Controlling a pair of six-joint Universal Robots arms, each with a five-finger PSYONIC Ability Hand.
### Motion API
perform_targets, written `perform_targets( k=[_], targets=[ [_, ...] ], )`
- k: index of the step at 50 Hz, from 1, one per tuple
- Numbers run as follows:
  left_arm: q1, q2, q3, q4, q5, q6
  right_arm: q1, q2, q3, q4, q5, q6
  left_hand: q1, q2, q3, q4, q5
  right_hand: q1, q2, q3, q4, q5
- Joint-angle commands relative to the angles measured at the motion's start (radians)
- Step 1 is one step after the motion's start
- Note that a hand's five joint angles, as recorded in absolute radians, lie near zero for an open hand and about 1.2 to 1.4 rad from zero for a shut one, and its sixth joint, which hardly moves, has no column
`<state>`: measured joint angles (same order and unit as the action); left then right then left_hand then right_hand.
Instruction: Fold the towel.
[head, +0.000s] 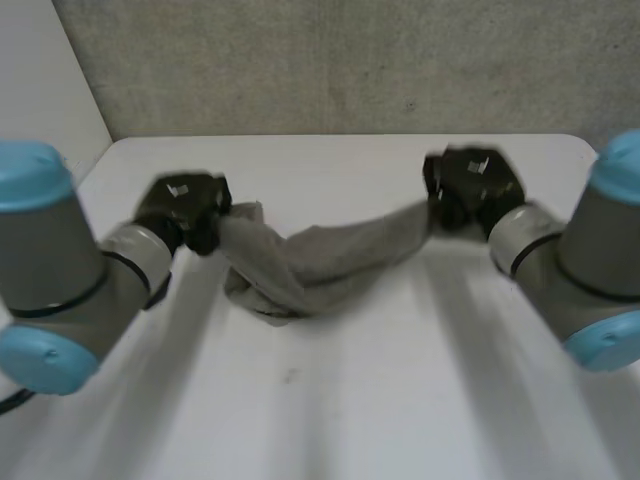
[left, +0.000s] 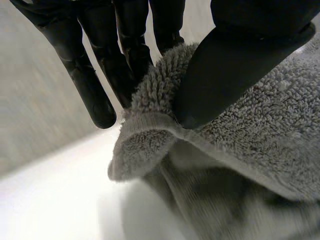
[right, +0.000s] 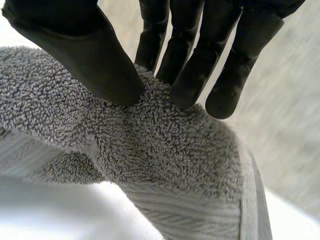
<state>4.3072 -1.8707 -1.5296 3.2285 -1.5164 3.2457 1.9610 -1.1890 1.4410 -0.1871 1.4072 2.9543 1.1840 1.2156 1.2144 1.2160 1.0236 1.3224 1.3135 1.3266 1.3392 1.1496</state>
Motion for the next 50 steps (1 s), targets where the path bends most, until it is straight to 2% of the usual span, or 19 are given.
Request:
perform_targets(
  k=[1, 6, 13, 16, 18, 22, 24, 25, 26, 27, 29, 30, 32, 34, 37, 41, 46, 49, 50],
  targets=[
    [-0.043, 0.316, -0.001, -0.056, -0.039, -0.05, -0.005, -0.227, -0.089, 0.176, -0.005, -0.011, 0.212, 0.181, 0.182, 0.18, 0.198, 0.074, 0.083, 0.07, 0.057, 0.072],
    [-0.073, 0.455, 0.005, -0.078, -0.038, -0.09, -0.007, -0.29, -0.2, 0.328, -0.011, -0.017, 0.212, 0.181, 0.182, 0.18, 0.198, 0.074, 0.083, 0.07, 0.057, 0.072],
    [-0.084, 0.49, -0.004, -0.148, -0.041, -0.096, -0.008, -0.274, -0.32, 0.469, -0.011, -0.106, 0.212, 0.181, 0.182, 0.18, 0.198, 0.074, 0.083, 0.07, 0.057, 0.072],
    [-0.087, 0.46, -0.003, -0.17, -0.041, -0.095, -0.002, -0.216, -0.364, 0.541, -0.008, -0.199, 0.212, 0.181, 0.182, 0.18, 0.198, 0.074, 0.083, 0.07, 0.057, 0.072],
    [-0.087, 0.423, 0.002, -0.173, -0.041, -0.093, 0.007, -0.122, -0.428, 0.584, 0.006, -0.28, 0.212, 0.181, 0.182, 0.18, 0.198, 0.074, 0.083, 0.07, 0.057, 0.072],
    [-0.072, 0.329, 0.025, -0.168, -0.041, -0.089, 0.025, -0.029, -0.495, 0.586, 0.012, -0.31, 0.212, 0.181, 0.182, 0.18, 0.198, 0.074, 0.083, 0.07, 0.057, 0.072],
    [-0.058, 0.219, 0.116, -0.159, -0.041, -0.084, 0.029, 0.022, -0.541, 0.581, 0.012, -0.308, 0.212, 0.181, 0.182, 0.18, 0.198, 0.074, 0.083, 0.07, 0.057, 0.072],
    [-0.058, 0.219, 0.117, -0.159, -0.041, -0.084, 0.03, 0.072, -0.607, 0.571, 0.019, -0.307, 0.212, 0.181, 0.182, 0.18, 0.198, 0.074, 0.083, 0.07, 0.057, 0.072],
    [-0.041, 0.158, 0.197, -0.159, -0.042, -0.084, 0.032, 0.128, -0.698, 0.554, 0.035, -0.299, 0.212, 0.181, 0.182, 0.18, 0.198, 0.074, 0.083, 0.07, 0.057, 0.072],
    [-0.017, 0.109, 0.288, -0.164, -0.044, -0.087, 0.032, 0.129, -0.699, 0.554, 0.035, -0.299, 0.212, 0.181, 0.182, 0.18, 0.198, 0.074, 0.083, 0.07, 0.057, 0.072],
    [-0.001, 0.081, 0.38, -0.168, -0.048, -0.093, 0.036, 0.207, -0.888, 0.499, 0.07, -0.272, 0.212, 0.181, 0.182, 0.18, 0.198, 0.074, 0.083, 0.07, 0.057, 0.072],
    [-0.001, 0.081, 0.381, -0.168, -0.048, -0.093, 0.036, 0.207, -0.889, 0.498, 0.07, -0.271, 0.212, 0.181, 0.182, 0.18, 0.198, 0.074, 0.083, 0.07, 0.057, 0.072],
    [-0.006, 0.071, 0.536, -0.18, -0.074, -0.106, 0.036, 0.221, -0.967, 0.462, 0.084, -0.239, 0.212, 0.181, 0.182, 0.18, 0.198, 0.074, 0.083, 0.07, 0.057, 0.072],
    [-0.009, 0.076, 0.596, -0.188, -0.094, -0.119, 0.033, 0.224, -1.066, 0.39, 0.104, -0.16, 0.212, 0.181, 0.182, 0.18, 0.198, 0.074, 0.083, 0.07, 0.057, 0.072],
    [-0.032, 0.094, 0.637, -0.2, -0.126, -0.162, 0.025, 0.203, -1.081, 0.35, 0.107, -0.109, 0.212, 0.181, 0.182, 0.18, 0.198, 0.074, 0.083, 0.07, 0.057, 0.072],
    [-0.083, 0.171, 0.595, -0.243, -0.148, -0.192, 0.025, 0.174, -1.059, 0.388, 0.105, -0.104, 0.212, 0.181, 0.182, 0.18, 0.198, 0.074, 0.083, 0.07, 0.057, 0.072],
    [-0.151, 0.263, 0.312, -0.3, -0.15, -0.187, 0.022, 0.15, -0.958, 0.512, 0.081, -0.109, 0.212, 0.181, 0.182, 0.18, 0.198, 0.074, 0.083, 0.07, 0.057, 0.072],
    [-0.179, 0.28, 0.246, -0.3, -0.151, -0.187, 0.019, 0.146, -0.915, 0.583, 0.073, -0.123, 0.212, 0.181, 0.182, 0.18, 0.198, 0.074, 0.083, 0.07, 0.057, 0.072],
    [-0.213, 0.291, 0.191, -0.3, -0.151, -0.187, 0.019, 0.146, -0.907, 0.618, 0.073, -0.136, 0.212, 0.181, 0.182, 0.18, 0.198, 0.074, 0.083, 0.07, 0.057, 0.072]
  ],
)
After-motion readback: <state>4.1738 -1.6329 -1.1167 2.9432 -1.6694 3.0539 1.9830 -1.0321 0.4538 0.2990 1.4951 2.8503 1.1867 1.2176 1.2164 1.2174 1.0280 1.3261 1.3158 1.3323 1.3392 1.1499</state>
